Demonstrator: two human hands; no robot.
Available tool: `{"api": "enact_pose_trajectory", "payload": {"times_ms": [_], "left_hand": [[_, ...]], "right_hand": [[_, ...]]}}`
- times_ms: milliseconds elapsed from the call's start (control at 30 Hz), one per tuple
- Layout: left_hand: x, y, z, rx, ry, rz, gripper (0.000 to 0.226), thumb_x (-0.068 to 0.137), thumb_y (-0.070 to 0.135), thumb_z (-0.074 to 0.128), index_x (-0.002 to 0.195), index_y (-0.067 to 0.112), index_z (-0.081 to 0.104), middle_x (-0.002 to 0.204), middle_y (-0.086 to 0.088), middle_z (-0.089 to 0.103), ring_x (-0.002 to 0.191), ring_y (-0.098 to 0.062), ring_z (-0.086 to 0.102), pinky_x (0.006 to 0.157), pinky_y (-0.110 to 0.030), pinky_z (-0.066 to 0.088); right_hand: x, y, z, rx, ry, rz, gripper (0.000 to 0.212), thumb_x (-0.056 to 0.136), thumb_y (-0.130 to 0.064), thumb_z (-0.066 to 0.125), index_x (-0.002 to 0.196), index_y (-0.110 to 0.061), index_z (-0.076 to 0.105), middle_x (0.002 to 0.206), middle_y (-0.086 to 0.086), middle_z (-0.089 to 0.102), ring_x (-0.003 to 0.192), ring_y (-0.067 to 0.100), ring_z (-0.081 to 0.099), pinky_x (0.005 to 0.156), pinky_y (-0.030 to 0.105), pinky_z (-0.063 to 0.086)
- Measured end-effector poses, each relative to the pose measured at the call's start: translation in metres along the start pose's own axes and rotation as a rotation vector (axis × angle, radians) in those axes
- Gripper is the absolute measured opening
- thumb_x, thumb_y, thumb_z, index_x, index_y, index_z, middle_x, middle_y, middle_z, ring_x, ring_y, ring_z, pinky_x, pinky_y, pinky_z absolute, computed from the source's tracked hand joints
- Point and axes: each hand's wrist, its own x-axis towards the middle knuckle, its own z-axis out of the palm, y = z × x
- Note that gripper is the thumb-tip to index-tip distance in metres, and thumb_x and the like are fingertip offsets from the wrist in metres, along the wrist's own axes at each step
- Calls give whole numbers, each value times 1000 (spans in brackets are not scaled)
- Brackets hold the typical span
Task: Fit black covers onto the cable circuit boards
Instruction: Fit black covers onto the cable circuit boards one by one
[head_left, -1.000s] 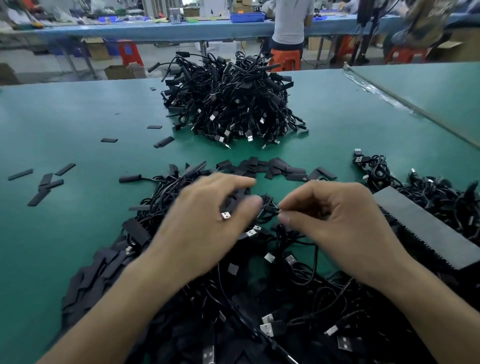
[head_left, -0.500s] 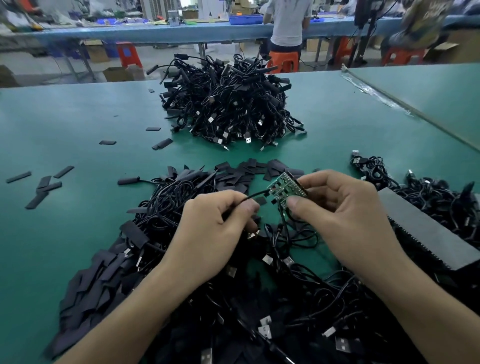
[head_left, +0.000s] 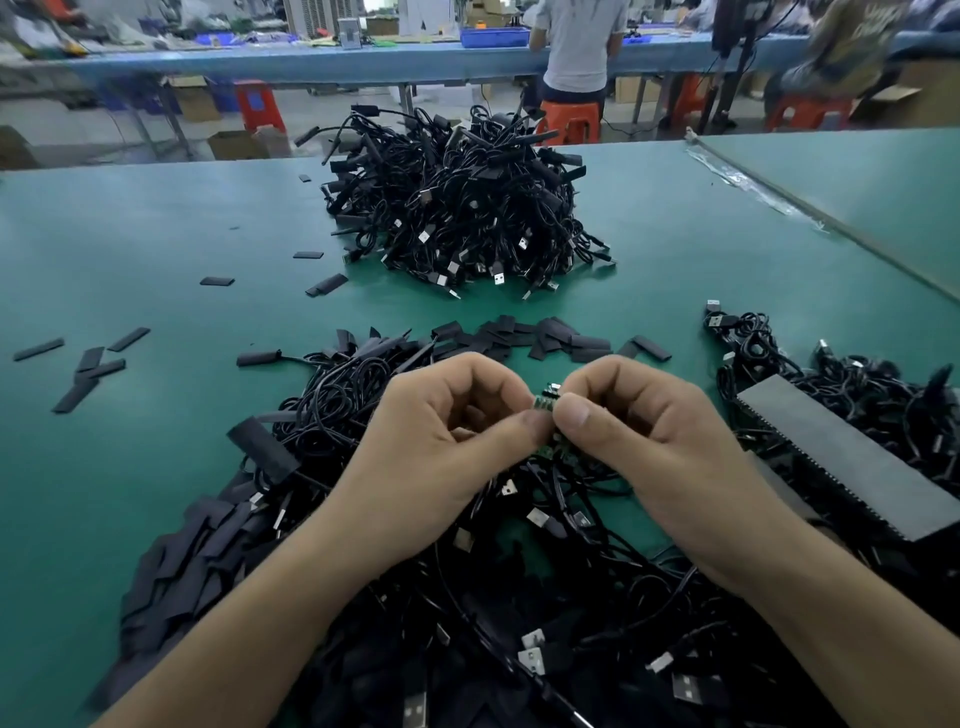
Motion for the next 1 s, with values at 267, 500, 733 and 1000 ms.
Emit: {"api": "enact_pose_trajectory", "payload": {"times_ms": [267, 500, 733, 1000], "left_hand": [[-4, 3, -2, -91, -124, 48, 15, 76, 28, 76, 80, 22, 62, 67, 9, 55, 61, -11, 48, 57, -21, 40], [-4, -3, 0, -115, -68, 27, 28, 67, 32, 81, 68, 12, 62, 62, -9, 59, 57, -21, 49, 53, -29, 41], [-5, -9, 0, -341, -117, 2, 25, 67, 45, 86, 69, 25, 71, 62, 9, 62, 55, -1, 52, 54, -12, 43], [5, -1, -16, -497, 189, 115, 17, 91, 41, 63, 83, 27, 69, 72, 3, 71, 64, -11, 68, 69, -30, 59]], "right_hand": [[-2, 1, 6, 239, 26, 97, 17, 65, -32, 85, 70, -22, 72, 72, 5, 64, 71, 17, 57, 70, 25, 49], [-4, -4, 7, 362, -88, 147, 14, 72, -35, 76, 67, -24, 71, 67, -5, 62, 64, 5, 56, 64, 15, 49], [-9, -9, 17, 413, -107, 120, 15, 74, -37, 73, 71, -22, 74, 72, -3, 69, 70, 9, 63, 68, 21, 54], [3, -7, -6, 42, 550, 109, 15, 83, -36, 67, 80, -22, 65, 65, -11, 64, 60, 0, 57, 60, 23, 52]]}}
